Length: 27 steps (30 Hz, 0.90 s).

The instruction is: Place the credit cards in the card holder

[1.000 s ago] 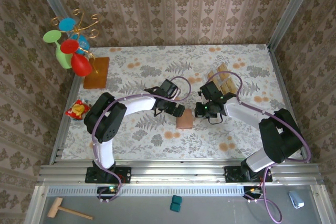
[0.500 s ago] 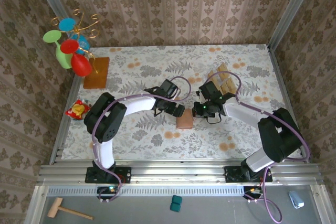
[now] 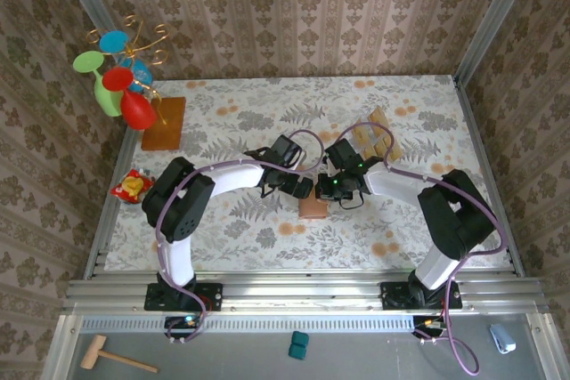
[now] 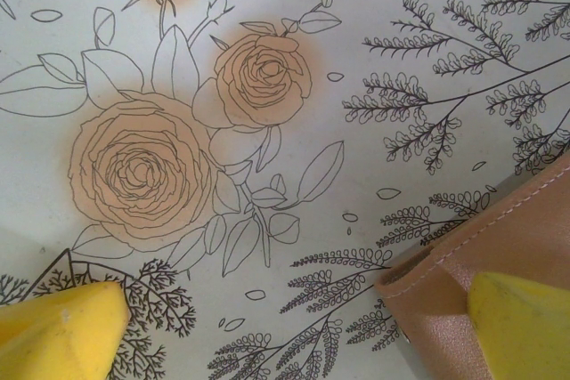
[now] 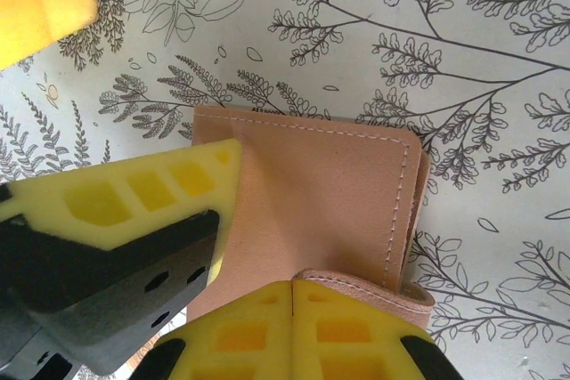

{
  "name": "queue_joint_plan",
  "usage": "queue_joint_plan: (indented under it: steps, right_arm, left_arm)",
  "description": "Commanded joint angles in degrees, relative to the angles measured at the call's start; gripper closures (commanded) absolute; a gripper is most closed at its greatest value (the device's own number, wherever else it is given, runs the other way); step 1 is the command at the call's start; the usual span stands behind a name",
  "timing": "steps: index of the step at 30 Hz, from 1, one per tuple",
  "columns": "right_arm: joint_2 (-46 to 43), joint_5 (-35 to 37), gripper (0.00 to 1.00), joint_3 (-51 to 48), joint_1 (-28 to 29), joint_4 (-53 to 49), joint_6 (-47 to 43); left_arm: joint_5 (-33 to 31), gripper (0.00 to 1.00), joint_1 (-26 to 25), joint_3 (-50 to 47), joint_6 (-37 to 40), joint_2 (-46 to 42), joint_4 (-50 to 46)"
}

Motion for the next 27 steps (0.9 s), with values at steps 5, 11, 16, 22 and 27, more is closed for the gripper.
queue_joint_plan:
  steps: [5,11,16,22,27]
  right_arm:
    - [2.1,-0.7,1.0,1.2,0.7,1.6,1.4]
    - [1.6,-0.8,1.0,1.1,1.1,1.6,1.6]
    - [0.6,-0.7,1.0,1.1,1.7,1.3,1.8]
    - [1.4,-0.4,1.0,0.8,1.8,1.2,1.7]
    - [3.0,0.0,1.0,-0.1,1.8,2.1,1.9]
  left_arm:
    - [1.0,0.0,0.1,-2.6,-1.2,2.1,-1.3]
    - [1.0,0.0,0.1,-2.7,-1.2,2.3,-1.1]
    - [1.1,0.0,0.1,-2.7,-1.3,2.5,-0.9]
    - [1.1,0.0,0.1,-2.9,-1.3,2.5,-0.9]
    - [1.1,0.0,0.1,-3.0,-1.3,2.3,-0.8]
